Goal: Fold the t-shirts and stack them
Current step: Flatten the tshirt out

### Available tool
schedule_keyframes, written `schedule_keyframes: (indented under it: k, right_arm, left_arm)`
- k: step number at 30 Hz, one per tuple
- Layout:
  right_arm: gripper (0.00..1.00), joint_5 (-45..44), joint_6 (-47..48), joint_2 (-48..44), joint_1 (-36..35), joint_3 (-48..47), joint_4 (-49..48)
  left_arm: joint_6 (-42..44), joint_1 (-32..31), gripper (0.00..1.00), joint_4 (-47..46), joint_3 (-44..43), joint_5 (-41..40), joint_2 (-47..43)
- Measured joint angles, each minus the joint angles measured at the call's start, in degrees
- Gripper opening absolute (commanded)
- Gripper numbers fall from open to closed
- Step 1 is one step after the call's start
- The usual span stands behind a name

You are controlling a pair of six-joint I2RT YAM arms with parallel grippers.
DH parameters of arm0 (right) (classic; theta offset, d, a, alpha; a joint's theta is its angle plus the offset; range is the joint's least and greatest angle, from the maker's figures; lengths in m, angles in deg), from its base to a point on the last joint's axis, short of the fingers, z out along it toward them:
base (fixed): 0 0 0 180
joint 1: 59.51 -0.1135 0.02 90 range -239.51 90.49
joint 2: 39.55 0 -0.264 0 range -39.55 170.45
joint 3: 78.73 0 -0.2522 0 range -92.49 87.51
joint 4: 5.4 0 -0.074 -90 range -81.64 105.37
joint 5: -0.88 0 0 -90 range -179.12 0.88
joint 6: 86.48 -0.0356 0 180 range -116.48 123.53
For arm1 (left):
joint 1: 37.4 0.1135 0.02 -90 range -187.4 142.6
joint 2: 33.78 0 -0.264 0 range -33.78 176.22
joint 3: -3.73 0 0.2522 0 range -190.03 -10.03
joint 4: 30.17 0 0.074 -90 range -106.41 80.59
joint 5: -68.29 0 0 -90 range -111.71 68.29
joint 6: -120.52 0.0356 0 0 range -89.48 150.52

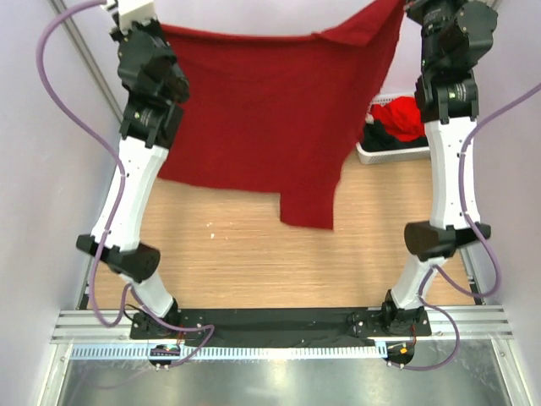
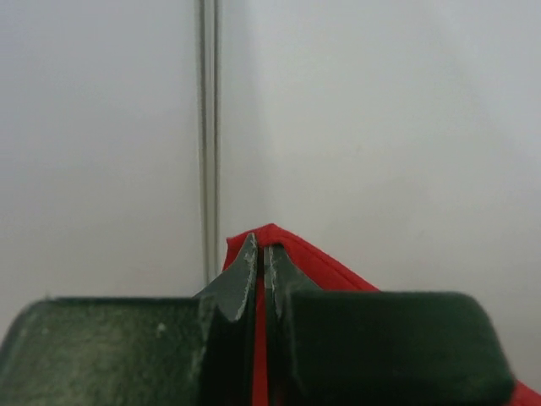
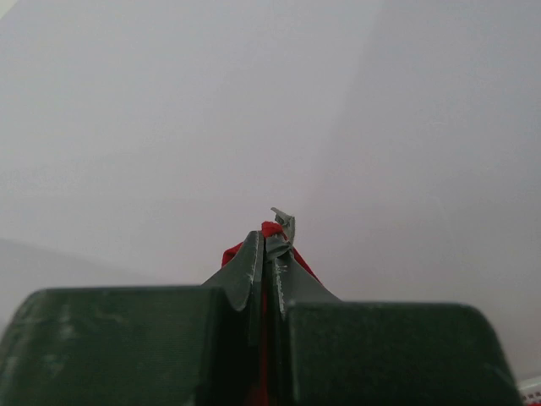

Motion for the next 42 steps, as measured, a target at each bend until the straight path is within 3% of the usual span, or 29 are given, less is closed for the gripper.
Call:
schedule_keyframes:
  k: [5,14,20,26,35,42]
  right_arm:
    - [0.01,1.22,-1.92,6.97,1.92,-9.7,-2.14]
    - [0.01,3.65,-4.5,2.12,4.7,-2.6,-5.68]
    - [0.01,4.04,-4.52,-8.35,4.72,12.37,-5.55]
    - [0.01,3.61,-4.33,-13.07,4.72,12.52,-4.72]
    - [0.01,2.93,-3.08,-25.2,4.72,11.45,-2.43]
    - [0.01,3.08,-3.37,-28.33,4.72,9.9,-5.14]
  left_arm:
    - [-10.1,7.48,0.01,3.54,-11.78,6.38,7.63]
    - [-23.65,11.89,0.0,11.04,-12.46,17.62,6.93]
    - [-27.71,12.31,0.01,15.32,-3.28,19.82,1.05]
    - [-31.01,12.33,0.01,17.75,-3.08,22.05,-4.15]
    - [-33.92,12.33,0.01,17.38,-2.82,25.4,-20.55]
    - [-33.53,12.37,0.01,14.51,-3.39,25.64,-22.71]
